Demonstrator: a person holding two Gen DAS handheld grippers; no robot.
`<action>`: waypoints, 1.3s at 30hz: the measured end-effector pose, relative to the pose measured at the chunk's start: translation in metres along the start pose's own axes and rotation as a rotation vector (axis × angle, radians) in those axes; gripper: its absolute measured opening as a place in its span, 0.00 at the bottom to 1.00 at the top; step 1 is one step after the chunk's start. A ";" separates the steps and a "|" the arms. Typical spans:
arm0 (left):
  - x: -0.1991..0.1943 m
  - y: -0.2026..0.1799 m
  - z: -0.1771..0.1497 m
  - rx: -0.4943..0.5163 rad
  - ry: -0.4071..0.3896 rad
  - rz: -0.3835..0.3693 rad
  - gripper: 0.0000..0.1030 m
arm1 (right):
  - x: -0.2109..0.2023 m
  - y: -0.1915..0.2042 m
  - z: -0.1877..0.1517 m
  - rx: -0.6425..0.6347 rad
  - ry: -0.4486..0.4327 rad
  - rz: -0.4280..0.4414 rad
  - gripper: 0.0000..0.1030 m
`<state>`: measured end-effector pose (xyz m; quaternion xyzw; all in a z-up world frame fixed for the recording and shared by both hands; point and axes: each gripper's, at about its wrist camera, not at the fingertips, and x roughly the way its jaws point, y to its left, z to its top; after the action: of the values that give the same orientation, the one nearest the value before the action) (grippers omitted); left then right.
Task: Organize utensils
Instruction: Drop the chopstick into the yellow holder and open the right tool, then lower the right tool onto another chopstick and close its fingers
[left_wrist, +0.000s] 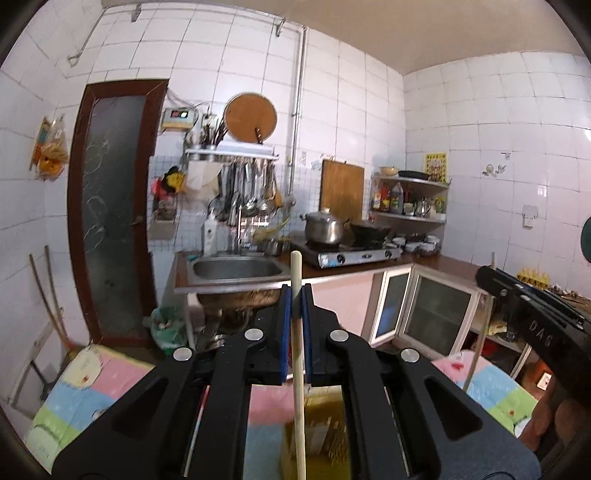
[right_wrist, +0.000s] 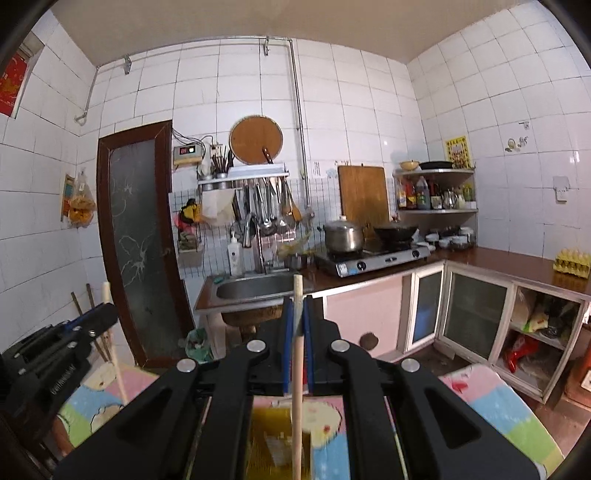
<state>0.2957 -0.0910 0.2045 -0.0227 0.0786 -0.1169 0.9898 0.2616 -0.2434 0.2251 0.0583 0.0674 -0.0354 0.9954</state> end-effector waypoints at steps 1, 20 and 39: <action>0.007 -0.002 0.001 0.006 -0.010 0.004 0.04 | 0.006 0.000 0.002 -0.003 -0.007 -0.001 0.06; 0.096 0.008 -0.087 0.024 0.131 0.040 0.06 | 0.093 -0.002 -0.096 -0.039 0.147 0.017 0.06; -0.052 0.081 -0.119 0.006 0.380 0.103 0.95 | -0.044 -0.016 -0.133 -0.031 0.382 -0.083 0.68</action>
<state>0.2456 -0.0030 0.0901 0.0070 0.2647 -0.0686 0.9619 0.1993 -0.2406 0.0986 0.0458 0.2580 -0.0636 0.9630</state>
